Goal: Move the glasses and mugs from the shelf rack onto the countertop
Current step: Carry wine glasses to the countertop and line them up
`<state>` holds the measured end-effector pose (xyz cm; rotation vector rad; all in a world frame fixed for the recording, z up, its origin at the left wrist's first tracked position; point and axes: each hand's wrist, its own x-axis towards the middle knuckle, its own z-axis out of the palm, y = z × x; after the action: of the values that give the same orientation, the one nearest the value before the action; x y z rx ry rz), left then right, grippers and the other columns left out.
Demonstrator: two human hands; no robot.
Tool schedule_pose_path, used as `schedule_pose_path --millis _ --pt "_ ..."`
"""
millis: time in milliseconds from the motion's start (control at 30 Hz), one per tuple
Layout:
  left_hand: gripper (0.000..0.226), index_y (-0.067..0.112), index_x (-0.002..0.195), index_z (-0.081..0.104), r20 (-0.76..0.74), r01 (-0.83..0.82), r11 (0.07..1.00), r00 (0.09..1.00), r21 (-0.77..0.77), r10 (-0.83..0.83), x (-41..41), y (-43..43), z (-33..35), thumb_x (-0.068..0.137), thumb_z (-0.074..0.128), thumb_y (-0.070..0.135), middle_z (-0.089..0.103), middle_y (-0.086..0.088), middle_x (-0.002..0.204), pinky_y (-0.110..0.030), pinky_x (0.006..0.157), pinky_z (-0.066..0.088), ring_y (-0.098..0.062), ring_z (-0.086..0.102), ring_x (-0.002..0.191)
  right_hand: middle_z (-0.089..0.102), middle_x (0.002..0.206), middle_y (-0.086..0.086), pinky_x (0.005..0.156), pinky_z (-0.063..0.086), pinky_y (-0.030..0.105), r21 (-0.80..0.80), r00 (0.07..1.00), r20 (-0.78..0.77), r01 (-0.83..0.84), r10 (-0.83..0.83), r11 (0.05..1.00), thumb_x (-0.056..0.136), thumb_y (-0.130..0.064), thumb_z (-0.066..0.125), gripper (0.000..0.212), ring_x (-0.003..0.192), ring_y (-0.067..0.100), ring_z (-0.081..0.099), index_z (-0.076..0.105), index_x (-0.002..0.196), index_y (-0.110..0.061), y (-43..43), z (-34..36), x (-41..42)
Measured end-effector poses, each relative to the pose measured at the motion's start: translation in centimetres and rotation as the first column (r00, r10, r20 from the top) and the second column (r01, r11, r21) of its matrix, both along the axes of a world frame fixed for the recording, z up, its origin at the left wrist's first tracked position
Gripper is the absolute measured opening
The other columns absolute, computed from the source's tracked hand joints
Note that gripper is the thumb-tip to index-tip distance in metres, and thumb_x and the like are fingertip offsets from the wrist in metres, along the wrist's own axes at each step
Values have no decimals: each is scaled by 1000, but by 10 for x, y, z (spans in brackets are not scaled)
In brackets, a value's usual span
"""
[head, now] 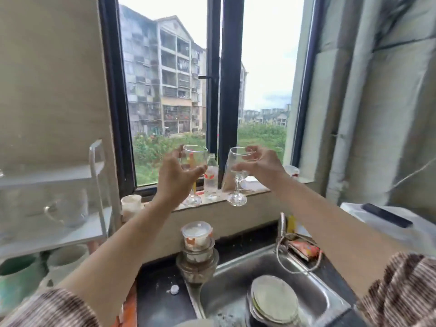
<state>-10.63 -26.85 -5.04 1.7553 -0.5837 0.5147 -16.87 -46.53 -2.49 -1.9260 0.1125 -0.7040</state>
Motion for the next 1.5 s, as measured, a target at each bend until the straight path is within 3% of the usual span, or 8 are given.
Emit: schedule_pose_path --millis 200,333,533,700,900,1233,1367,1500 --pt "70 7 129 48 -133 195 975 974 102 -181 -108 -131 -51 72 81 29 60 -10 119 -36 87 53 -21 62 101 66 108 8 79 56 35 56 978 -115 181 -174 982 58 -13 88 74 96 20 65 56 125 -9 -120 -49 -133" --pt "59 14 118 55 -208 321 944 931 73 -301 -173 -211 -71 68 83 24 57 -7 119 -35 89 52 -18 62 96 61 93 -3 69 51 22 11 939 -172 305 -299 952 61 -10 87 74 82 9 61 54 127 -11 -185 -70 -225" --pt "60 15 117 53 -312 570 821 786 30 -534 -272 -343 -96 65 83 19 61 -5 109 -41 78 57 -18 65 92 62 112 6 90 50 33 -44 818 -242 528 -522 848 61 -15 86 75 103 20 60 55 129 -13 -278 -90 -364" --pt "55 22 109 50 -359 752 658 628 50 -690 -346 -458 -116 64 82 15 60 1 100 -32 71 56 -14 64 89 62 114 7 75 45 24 0 713 -281 669 -642 743 62 -10 83 69 101 19 59 55 125 -12 -348 -108 -458" --pt "60 27 107 48 -349 857 499 511 131 -786 -423 -586 -133 59 84 26 56 22 85 -9 56 38 6 56 78 62 110 3 67 44 19 -16 565 -332 797 -755 603 58 -11 83 67 100 17 59 58 119 -14 -447 -128 -545" --pt "66 20 118 48 -378 937 273 340 219 -861 -523 -805 -155 62 82 23 59 5 103 -26 70 45 -16 59 91 63 113 2 63 45 24 -16 354 -428 917 -831 399 56 -13 86 66 99 17 61 59 117 -14 -623 -160 -652" --pt "65 19 118 46 -416 941 197 302 276 -858 -564 -868 -171 63 79 25 60 4 102 -22 58 45 -13 60 81 61 111 0 82 50 31 -38 287 -461 939 -839 342 54 -16 88 71 101 17 60 56 117 -16 -674 -177 -691" --pt "63 19 115 47 -432 950 147 259 275 -864 -607 -926 -194 63 80 24 57 7 100 -21 59 40 -13 57 85 59 108 -3 73 51 28 -29 242 -477 956 -845 291 55 -16 88 72 100 16 60 55 119 -18 -723 -197 -731"
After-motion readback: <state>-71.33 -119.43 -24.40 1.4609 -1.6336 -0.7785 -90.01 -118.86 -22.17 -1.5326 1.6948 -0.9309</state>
